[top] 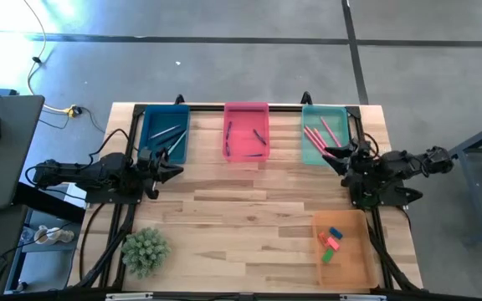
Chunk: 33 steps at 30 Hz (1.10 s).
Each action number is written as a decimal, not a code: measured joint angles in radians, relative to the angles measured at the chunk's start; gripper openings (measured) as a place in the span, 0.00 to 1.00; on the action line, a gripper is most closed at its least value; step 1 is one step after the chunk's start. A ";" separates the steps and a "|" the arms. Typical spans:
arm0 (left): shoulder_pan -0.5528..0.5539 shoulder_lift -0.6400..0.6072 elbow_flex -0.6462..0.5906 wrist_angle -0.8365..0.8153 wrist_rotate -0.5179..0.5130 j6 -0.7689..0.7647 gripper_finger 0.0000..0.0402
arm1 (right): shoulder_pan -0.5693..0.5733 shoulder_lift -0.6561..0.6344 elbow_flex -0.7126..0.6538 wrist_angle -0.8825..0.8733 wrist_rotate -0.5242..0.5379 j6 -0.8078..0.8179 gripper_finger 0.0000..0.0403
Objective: Sort crayons/erasers/pens/pencils in bins
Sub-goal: Return to Home Position
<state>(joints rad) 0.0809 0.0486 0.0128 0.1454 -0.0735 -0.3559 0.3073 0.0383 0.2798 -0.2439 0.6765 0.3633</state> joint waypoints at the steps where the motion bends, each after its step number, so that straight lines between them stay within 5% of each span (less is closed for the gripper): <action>1: 0.000 0.000 0.000 -0.003 -0.007 0.027 0.00 | 0.000 0.000 0.000 -0.021 0.000 0.019 0.41; 15: 0.000 0.001 0.000 -0.025 -0.067 0.158 0.00 | 0.000 0.000 -0.001 -0.147 -0.001 0.085 0.41; 33: 0.000 0.000 0.000 -0.025 -0.067 0.158 0.00 | 0.000 -0.004 -0.213 0.147 -0.105 0.074 0.41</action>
<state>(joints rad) 0.0807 0.0490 0.0128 0.1200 -0.1410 -0.1978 0.3073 0.0348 0.0666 -0.0972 0.5718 0.4368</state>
